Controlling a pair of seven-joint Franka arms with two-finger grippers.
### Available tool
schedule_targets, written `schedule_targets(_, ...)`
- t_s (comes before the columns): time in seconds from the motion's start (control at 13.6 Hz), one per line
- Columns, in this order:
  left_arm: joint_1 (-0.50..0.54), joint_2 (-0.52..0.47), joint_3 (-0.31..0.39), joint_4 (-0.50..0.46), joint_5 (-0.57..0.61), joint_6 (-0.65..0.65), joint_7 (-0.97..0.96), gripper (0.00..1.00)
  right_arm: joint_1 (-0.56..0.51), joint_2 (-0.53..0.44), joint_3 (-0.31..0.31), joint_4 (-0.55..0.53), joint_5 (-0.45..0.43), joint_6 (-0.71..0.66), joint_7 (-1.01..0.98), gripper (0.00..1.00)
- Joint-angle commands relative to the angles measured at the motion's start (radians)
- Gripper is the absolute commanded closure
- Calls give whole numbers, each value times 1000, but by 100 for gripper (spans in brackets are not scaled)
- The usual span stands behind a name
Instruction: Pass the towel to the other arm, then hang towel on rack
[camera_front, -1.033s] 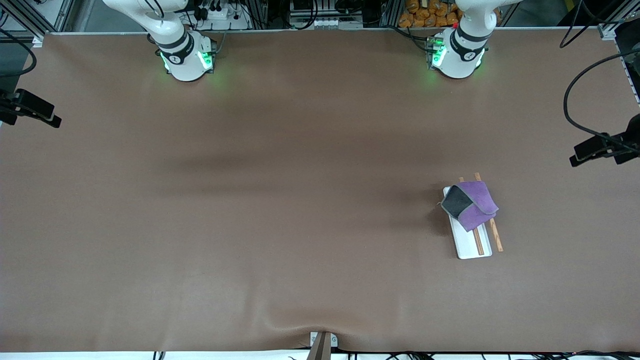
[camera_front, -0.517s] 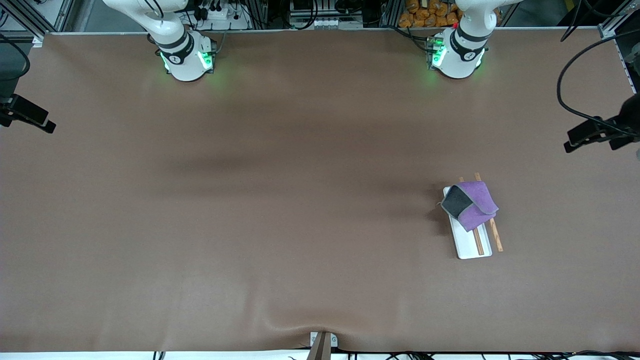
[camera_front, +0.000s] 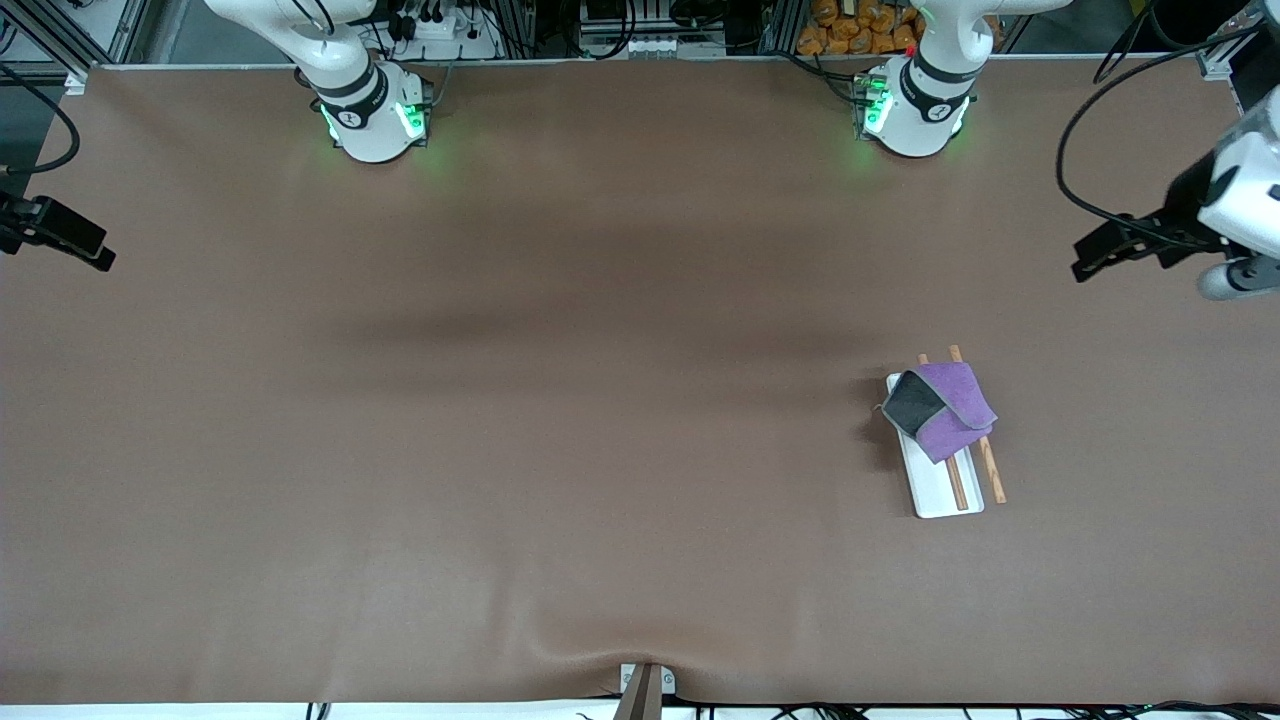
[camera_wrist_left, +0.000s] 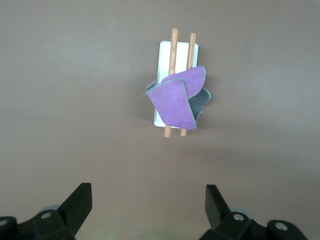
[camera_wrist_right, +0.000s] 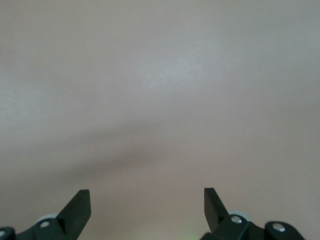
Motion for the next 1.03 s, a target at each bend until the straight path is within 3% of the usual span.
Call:
schedule_targets(0.0,-32,-59,17,-59,14,24,-32,0,0,3,2,-5,-4,7,18,0)
schedule_targets(0.44,-134,-128,106,-105,23,-31,-12,0,0,12,2,-5,2,18,21,0)
schedule_targets(0.96,-173,-47,134,56,65,-115,80,0,-9,12,-1,-4,35,33,9,0)
